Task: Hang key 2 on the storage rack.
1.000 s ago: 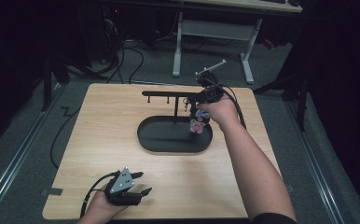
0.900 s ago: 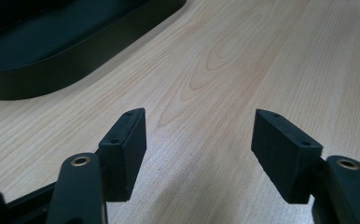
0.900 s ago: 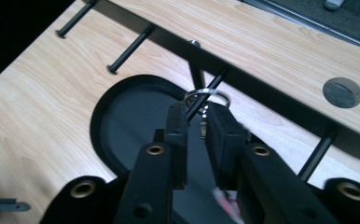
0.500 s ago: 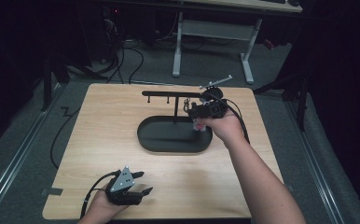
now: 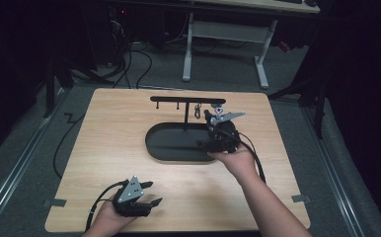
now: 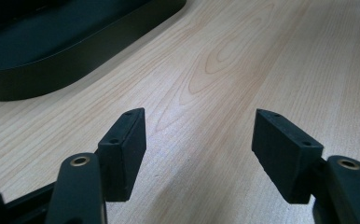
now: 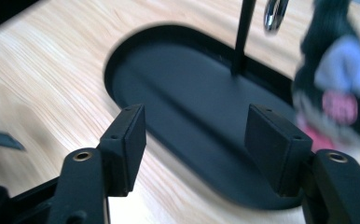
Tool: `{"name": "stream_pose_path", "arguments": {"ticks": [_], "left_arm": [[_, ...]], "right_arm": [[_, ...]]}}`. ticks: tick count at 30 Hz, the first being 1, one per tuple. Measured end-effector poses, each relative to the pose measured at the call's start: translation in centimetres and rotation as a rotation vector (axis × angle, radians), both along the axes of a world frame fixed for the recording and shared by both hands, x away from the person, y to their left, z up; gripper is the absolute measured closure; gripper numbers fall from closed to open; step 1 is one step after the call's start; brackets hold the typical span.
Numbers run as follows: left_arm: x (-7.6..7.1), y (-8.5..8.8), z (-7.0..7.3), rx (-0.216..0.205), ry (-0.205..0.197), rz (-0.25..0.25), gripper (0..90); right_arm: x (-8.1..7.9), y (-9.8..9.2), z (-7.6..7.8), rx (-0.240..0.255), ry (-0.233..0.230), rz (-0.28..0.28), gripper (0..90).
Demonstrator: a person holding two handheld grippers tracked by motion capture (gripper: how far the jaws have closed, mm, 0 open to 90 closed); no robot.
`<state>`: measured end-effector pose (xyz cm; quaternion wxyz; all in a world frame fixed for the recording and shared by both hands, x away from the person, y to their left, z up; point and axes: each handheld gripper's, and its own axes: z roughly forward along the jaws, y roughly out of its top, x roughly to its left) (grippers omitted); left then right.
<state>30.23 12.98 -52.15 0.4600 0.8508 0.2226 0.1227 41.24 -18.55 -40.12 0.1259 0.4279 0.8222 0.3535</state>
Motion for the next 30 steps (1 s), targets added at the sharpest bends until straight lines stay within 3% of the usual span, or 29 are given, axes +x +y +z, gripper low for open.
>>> {"name": "stream_pose_path", "arguments": {"ticks": [6,10,11,12,13,17,22,27,30], "left_arm": [[0.1,0.1,0.0,-0.008,0.006,0.005,35.9],[0.3,0.3,0.0,-0.025,0.019,0.021,35.9],[-0.1,0.0,-0.1,-0.084,0.065,0.049,35.9],[-0.1,0.0,-0.1,-0.084,0.065,0.049,35.9],[0.3,0.5,0.0,-0.038,0.026,0.036,35.9],[0.5,0.8,0.0,-0.052,0.036,0.055,35.9],[0.6,1.1,-0.1,-0.064,0.046,0.077,35.8],[0.8,1.4,-0.1,-0.085,0.067,0.111,34.7],[1.0,1.7,-0.2,-0.121,0.076,0.151,33.6]], "right_arm": [[-3.3,-0.4,-2.6,0.019,-0.098,-0.006,33.1],[-5.3,-1.0,-4.6,0.052,-0.124,-0.004,28.1],[-5.8,-1.2,-5.1,0.042,-0.140,-0.009,27.0],[-6.2,-1.4,-5.6,0.033,-0.152,-0.014,25.4],[-6.7,-1.6,-6.2,0.025,-0.153,-0.019,23.7],[-8.4,-3.0,-8.2,0.025,-0.160,-0.035,20.7],[-11.0,-6.3,-10.3,0.031,-0.168,-0.090,17.1],[-13.6,-10.4,-11.7,-0.015,-0.239,-0.228,11.4],[-14.3,-12.1,-12.2,0.001,-0.204,-0.265,6.6]]}}
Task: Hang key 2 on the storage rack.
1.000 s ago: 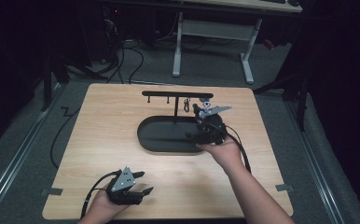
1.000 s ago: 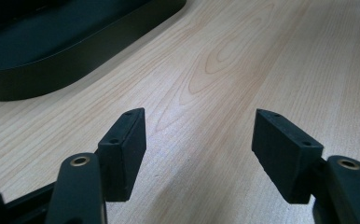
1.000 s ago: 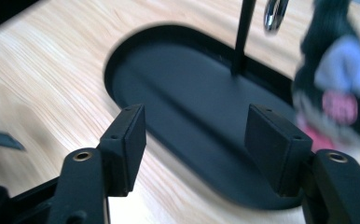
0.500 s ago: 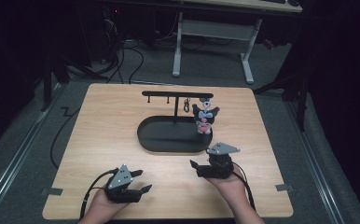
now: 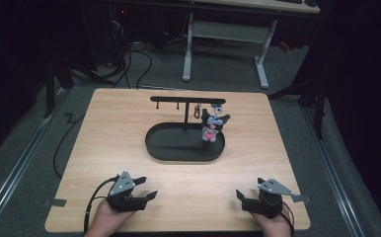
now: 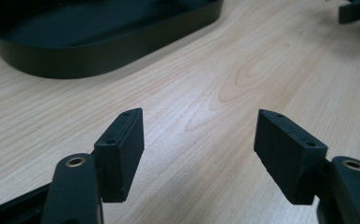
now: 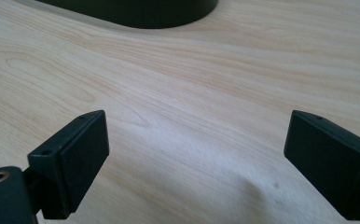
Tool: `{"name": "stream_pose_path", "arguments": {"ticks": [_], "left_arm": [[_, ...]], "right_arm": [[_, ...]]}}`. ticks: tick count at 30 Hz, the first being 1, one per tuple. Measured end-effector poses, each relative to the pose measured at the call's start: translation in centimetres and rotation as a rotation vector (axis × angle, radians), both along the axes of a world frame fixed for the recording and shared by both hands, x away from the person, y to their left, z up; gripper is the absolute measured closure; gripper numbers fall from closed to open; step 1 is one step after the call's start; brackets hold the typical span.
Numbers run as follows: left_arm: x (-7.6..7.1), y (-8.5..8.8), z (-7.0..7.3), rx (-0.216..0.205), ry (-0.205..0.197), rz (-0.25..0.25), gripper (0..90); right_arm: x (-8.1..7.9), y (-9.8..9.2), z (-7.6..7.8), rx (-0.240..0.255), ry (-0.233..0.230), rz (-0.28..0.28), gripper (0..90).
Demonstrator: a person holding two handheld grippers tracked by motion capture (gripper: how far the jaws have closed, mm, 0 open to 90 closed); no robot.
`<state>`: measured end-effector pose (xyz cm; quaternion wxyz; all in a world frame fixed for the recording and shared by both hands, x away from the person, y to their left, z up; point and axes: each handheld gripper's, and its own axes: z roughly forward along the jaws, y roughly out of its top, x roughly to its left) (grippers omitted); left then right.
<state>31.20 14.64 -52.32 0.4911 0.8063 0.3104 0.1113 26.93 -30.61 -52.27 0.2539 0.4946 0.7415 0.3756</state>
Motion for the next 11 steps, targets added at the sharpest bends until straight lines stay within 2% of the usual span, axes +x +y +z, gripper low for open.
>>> {"name": "stream_pose_path", "arguments": {"ticks": [3,7,11], "left_arm": [[0.05,0.03,-0.02,-0.006,-0.004,0.019,33.3],[-0.05,-0.11,-0.02,0.003,-0.012,0.035,32.2],[-0.17,-0.17,-0.10,0.010,-0.009,0.012,31.6]], "right_arm": [[-0.15,-0.51,0.15,0.017,-0.012,-0.005,6.4],[0.00,-0.19,0.46,0.019,-0.040,0.011,6.4],[0.22,0.13,0.41,0.018,-0.054,0.025,6.4]]}}
